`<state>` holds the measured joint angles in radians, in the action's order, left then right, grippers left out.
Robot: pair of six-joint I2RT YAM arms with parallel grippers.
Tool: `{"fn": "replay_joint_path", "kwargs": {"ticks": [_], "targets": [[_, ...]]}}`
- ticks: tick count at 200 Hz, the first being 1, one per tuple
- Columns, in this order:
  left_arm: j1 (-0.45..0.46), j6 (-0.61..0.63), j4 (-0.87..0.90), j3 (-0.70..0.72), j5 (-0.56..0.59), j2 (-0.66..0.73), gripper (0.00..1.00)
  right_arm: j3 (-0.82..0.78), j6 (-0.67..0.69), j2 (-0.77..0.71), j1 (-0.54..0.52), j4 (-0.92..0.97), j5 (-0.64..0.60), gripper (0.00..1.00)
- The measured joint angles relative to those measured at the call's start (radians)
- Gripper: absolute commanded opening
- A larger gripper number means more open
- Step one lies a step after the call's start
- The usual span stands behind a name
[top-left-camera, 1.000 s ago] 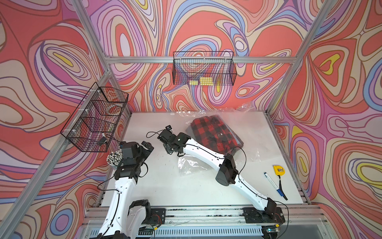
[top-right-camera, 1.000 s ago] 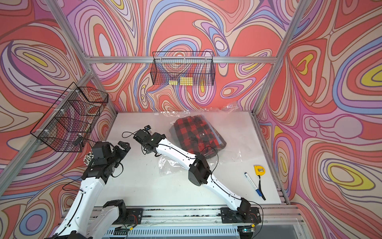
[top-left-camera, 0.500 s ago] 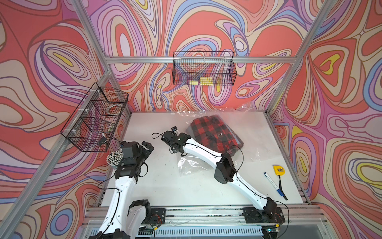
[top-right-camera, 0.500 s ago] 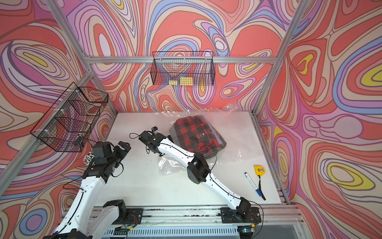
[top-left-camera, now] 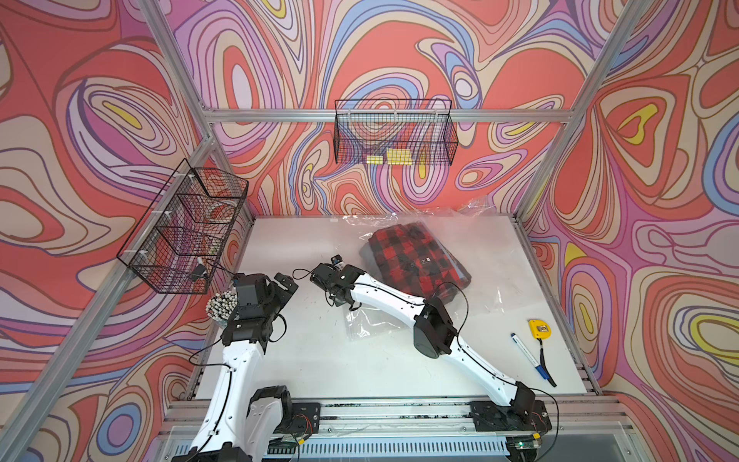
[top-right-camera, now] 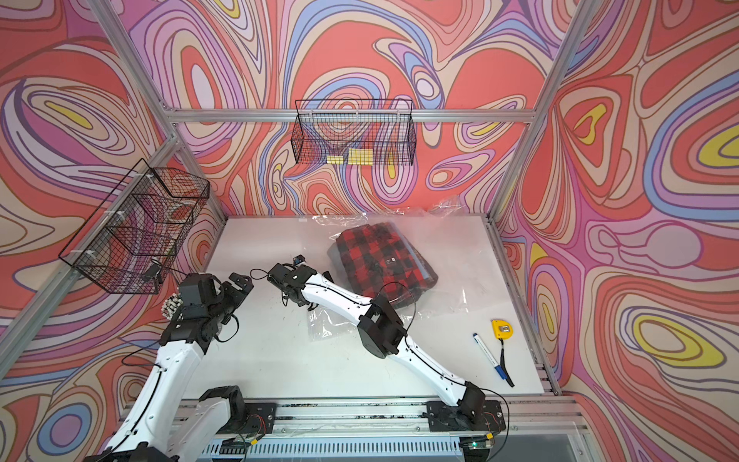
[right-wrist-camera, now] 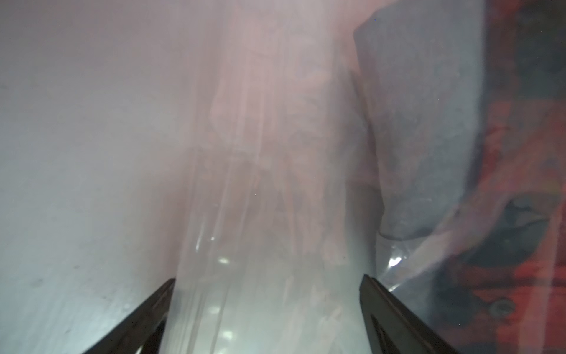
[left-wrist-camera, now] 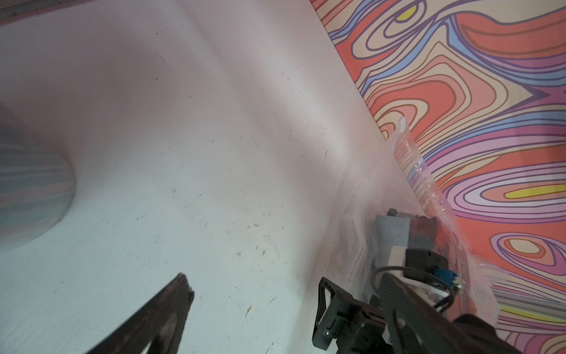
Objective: Take the shirt out of the vacuum bag
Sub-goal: Open the vacuum bag at the center of the board.
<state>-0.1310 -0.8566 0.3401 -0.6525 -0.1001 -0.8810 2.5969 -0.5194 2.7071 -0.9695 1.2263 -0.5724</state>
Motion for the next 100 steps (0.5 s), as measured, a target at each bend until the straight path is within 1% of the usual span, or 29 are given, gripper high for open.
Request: {"fn": "replay_joint_path", "kwargs": {"ticks": [14, 33, 54, 61, 64, 66, 67, 71, 72, 74, 79, 87, 89, 90, 97, 100], "targets": [[0.000, 0.000, 0.000, 0.000, 0.000, 0.000, 0.99, 0.018, -0.015, 0.010, 0.018, 0.025, -0.009, 0.82], [0.000, 0.001, 0.000, 0.000, 0.000, -0.004, 0.99, 0.021, -0.028, 0.006, 0.030, 0.032, -0.037, 0.78], [0.000, 0.007, 0.000, 0.000, 0.000, -0.008, 0.99, 0.017, -0.039, -0.002, 0.027, 0.037, -0.061, 0.65], [0.000, 0.007, 0.000, 0.000, 0.000, -0.008, 0.99, 0.017, -0.040, -0.006, 0.026, 0.040, -0.069, 0.56], [0.000, 0.007, 0.000, 0.000, 0.000, -0.008, 0.99, 0.017, -0.040, -0.008, 0.026, 0.042, -0.071, 0.51], [0.000, 0.007, 0.000, 0.000, 0.000, -0.009, 0.99, 0.017, -0.050, -0.008, 0.025, 0.042, -0.073, 0.49], [0.000, 0.007, 0.000, 0.000, 0.000, -0.009, 0.99, 0.017, -0.043, -0.009, 0.024, 0.043, -0.074, 0.46], [0.000, 0.007, 0.000, 0.000, -0.001, -0.010, 0.99, 0.017, -0.047, -0.011, 0.023, 0.045, -0.079, 0.40], [0.000, 0.007, 0.000, 0.000, -0.001, -0.010, 0.99, 0.017, -0.052, -0.012, 0.023, 0.045, -0.079, 0.40], [0.000, 0.007, 0.000, 0.000, -0.001, -0.011, 0.99, 0.017, -0.042, -0.013, 0.021, 0.047, -0.081, 0.35], [0.000, 0.007, 0.000, 0.000, -0.002, -0.012, 0.99, 0.017, -0.053, -0.016, 0.020, 0.048, -0.086, 0.27], [0.000, 0.007, 0.000, 0.000, -0.004, -0.014, 0.99, 0.017, -0.046, -0.022, 0.017, 0.053, -0.094, 0.16], [0.000, 0.007, 0.000, 0.000, -0.004, -0.014, 0.99, 0.017, -0.042, -0.022, 0.017, 0.054, -0.095, 0.15], [0.000, 0.007, 0.000, 0.000, -0.004, -0.014, 0.99, 0.017, -0.050, -0.023, 0.016, 0.055, -0.097, 0.12], [0.000, 0.007, 0.000, 0.000, -0.005, -0.017, 0.99, 0.017, -0.053, -0.028, 0.014, 0.059, -0.103, 0.01], [0.000, 0.007, 0.000, 0.000, -0.005, -0.018, 0.99, 0.016, -0.053, -0.030, 0.014, 0.061, -0.105, 0.00]]}}
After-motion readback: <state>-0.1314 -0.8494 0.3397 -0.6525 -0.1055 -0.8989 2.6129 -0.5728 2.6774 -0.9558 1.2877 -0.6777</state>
